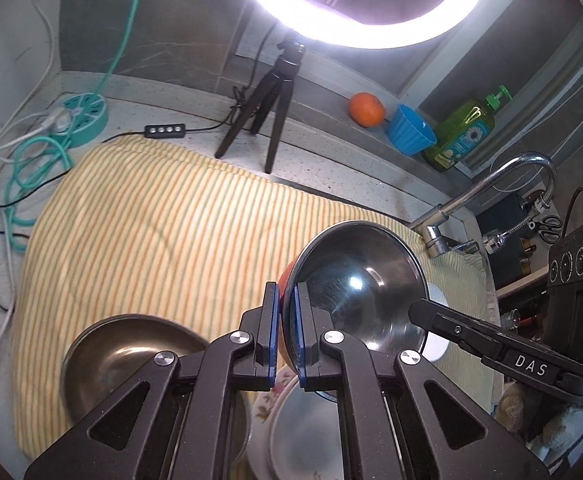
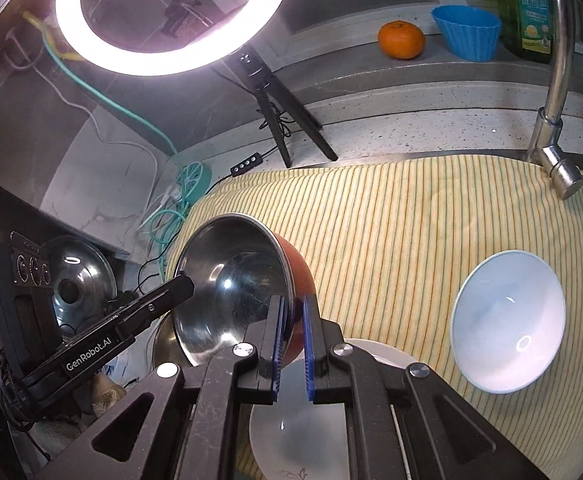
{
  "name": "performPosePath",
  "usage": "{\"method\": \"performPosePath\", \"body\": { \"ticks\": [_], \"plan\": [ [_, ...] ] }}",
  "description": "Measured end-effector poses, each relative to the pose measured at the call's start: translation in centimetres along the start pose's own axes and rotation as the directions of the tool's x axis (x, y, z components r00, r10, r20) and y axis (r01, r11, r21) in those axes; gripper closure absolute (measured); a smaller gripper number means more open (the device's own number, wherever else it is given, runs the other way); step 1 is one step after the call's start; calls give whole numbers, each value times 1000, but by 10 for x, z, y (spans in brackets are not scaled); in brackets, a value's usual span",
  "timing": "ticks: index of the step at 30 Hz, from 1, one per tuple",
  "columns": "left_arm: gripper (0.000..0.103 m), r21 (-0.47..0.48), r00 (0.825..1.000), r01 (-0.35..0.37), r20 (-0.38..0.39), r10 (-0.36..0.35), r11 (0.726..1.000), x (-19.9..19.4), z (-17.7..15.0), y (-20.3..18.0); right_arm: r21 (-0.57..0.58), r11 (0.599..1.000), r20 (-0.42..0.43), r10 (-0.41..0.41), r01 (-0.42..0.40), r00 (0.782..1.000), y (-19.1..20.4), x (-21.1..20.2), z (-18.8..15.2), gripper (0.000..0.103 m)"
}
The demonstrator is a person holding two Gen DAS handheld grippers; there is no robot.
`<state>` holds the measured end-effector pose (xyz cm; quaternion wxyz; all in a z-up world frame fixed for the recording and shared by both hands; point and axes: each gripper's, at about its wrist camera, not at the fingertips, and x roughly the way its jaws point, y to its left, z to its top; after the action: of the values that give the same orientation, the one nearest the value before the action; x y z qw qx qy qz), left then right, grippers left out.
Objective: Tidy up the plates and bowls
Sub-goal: 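Lift the red-bottomed bowl and carry it toward the large steel bowl, then lower the red-bottomed bowl into the large steel bowl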
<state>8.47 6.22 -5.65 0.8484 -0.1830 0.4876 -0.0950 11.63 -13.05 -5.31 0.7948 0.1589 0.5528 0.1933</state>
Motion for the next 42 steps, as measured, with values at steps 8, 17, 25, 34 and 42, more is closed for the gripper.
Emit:
{"method": "performPosePath", "body": {
  "ticks": [8, 17, 25, 34, 42],
  "plan": [
    [97, -40, 1000, -14, 10, 15, 999, -15, -11, 27, -38, 999, -35, 13, -15, 999, 25, 16, -11, 95],
    [98, -87, 999, -37, 8, 38, 996, -26, -25, 59, -84, 996, -78, 33, -39, 996, 53, 33, -23, 94],
    [98, -136, 998, -63, 3, 64, 989, -39, -38, 85, -137, 988, -116, 50, -66, 992, 79, 47, -33, 94],
    [98, -157, 995, -104, -28, 100, 982, -38, -54, 104, -176, 982, -171, 41, -72, 984, 92, 71, -46, 94],
    [98, -151, 990, -137, -63, 129, 979, -31, -63, 112, -205, 978, -212, 2, -46, 977, 95, 94, -59, 94]
  ]
}}
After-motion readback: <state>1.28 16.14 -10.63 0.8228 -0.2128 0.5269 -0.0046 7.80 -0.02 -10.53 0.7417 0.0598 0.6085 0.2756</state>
